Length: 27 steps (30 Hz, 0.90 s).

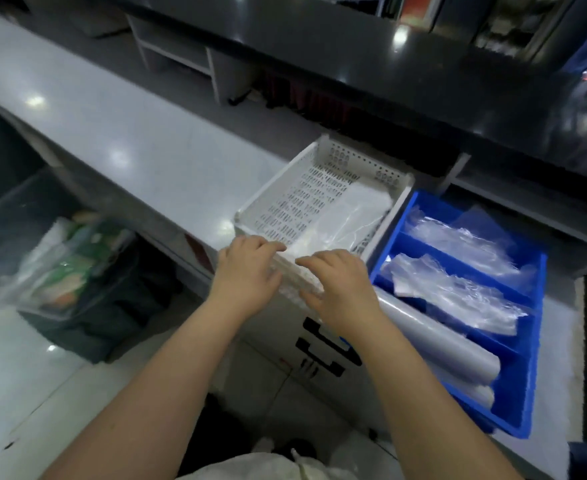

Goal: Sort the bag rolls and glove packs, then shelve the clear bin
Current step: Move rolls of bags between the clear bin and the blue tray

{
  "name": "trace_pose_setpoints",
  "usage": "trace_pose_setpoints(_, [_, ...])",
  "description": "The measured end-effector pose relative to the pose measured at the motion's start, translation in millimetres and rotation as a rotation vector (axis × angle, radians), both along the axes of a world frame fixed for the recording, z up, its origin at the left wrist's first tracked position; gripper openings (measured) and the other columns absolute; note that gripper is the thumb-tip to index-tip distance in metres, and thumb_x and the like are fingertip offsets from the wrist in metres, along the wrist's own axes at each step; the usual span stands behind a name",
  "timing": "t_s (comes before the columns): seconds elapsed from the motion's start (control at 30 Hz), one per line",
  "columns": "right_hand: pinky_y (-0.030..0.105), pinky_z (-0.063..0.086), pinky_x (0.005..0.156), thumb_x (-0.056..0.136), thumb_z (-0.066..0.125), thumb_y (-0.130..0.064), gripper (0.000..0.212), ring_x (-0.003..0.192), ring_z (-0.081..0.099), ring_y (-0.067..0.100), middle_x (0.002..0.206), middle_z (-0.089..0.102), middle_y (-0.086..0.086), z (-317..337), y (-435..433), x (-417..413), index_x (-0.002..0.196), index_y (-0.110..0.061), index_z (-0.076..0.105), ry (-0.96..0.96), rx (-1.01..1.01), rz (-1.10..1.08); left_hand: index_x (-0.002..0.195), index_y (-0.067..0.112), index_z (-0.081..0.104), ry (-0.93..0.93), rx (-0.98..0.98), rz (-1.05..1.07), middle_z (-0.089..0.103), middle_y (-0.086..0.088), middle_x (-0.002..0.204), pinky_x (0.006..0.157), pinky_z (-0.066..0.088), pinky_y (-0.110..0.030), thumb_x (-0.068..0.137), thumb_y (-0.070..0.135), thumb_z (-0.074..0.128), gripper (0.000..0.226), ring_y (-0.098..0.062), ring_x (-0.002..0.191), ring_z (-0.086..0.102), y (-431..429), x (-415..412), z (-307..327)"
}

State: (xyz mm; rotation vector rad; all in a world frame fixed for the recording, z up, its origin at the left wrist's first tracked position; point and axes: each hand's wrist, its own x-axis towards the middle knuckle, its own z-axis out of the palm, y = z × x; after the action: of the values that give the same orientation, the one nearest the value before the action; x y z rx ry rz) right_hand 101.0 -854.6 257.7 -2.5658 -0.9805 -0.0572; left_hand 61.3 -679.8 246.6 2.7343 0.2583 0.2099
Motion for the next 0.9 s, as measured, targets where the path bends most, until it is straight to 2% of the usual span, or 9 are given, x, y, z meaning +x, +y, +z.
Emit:
trace_pose_setpoints(0.1, [0.043, 0.043, 0.085, 0.070, 0.078, -0.021, 0.044, 0.098, 0.059, 0.033, 0.103, 0.069, 0.005, 5, 71, -1, 0.112, -0.016, 0.067, -0.046, -0.020, 0.126, 0.124, 0.031, 0.058, -0.008, 0.025, 0.124, 0.059, 0.003, 0.119, 0.095, 0.035, -0.041, 0.083, 0.031, 0.059, 0.040, -0.024, 0.116, 0.045, 63, -21, 2])
trace_pose_setpoints(0.23, [0.041, 0.038, 0.085, 0.076, 0.071, -0.026, 0.038, 0.100, 0.056, 0.032, 0.106, 0.067, 0.004, 10, 178, -4, 0.113, -0.018, 0.065, -0.087, -0.030, 0.285, 0.122, 0.030, 0.059, -0.056, 0.069, 0.263, 0.060, 0.003, 0.114, 0.091, 0.043, -0.044, 0.083, 0.032, 0.059, 0.039, -0.025, 0.111, 0.049, 163, -53, 4])
trace_pose_setpoints(0.5, [0.040, 0.044, 0.092, 0.078, 0.071, -0.032, 0.044, 0.109, 0.053, 0.027, 0.118, 0.062, -0.001, 6, 416, -17, 0.120, -0.023, 0.060, -0.110, -0.039, 0.533, 0.119, 0.032, 0.061, -0.027, 0.135, 0.546, 0.062, 0.001, 0.112, 0.085, 0.042, -0.040, 0.081, 0.037, 0.060, 0.039, -0.027, 0.107, 0.052, 383, -120, -1])
trace_pose_setpoints(0.67, [0.040, 0.041, 0.098, 0.082, 0.068, -0.035, 0.047, 0.116, 0.049, 0.022, 0.124, 0.057, -0.005, -12, 529, -25, 0.126, -0.026, 0.055, -0.073, -0.075, 0.615, 0.123, 0.033, 0.058, 0.056, 0.070, 0.646, 0.059, 0.003, 0.118, 0.088, 0.039, -0.038, 0.084, 0.037, 0.058, 0.039, -0.024, 0.111, 0.049, 480, -146, -21])
trace_pose_setpoints(0.9, [0.039, 0.042, 0.094, 0.082, 0.068, -0.030, 0.043, 0.113, 0.051, 0.023, 0.122, 0.060, -0.002, -47, 637, 10, 0.124, -0.022, 0.059, 0.018, -0.169, 0.692, 0.124, 0.032, 0.058, 0.131, -0.047, 0.773, 0.058, 0.002, 0.125, 0.092, 0.036, -0.039, 0.085, 0.034, 0.060, 0.039, -0.025, 0.117, 0.046, 574, -143, -57])
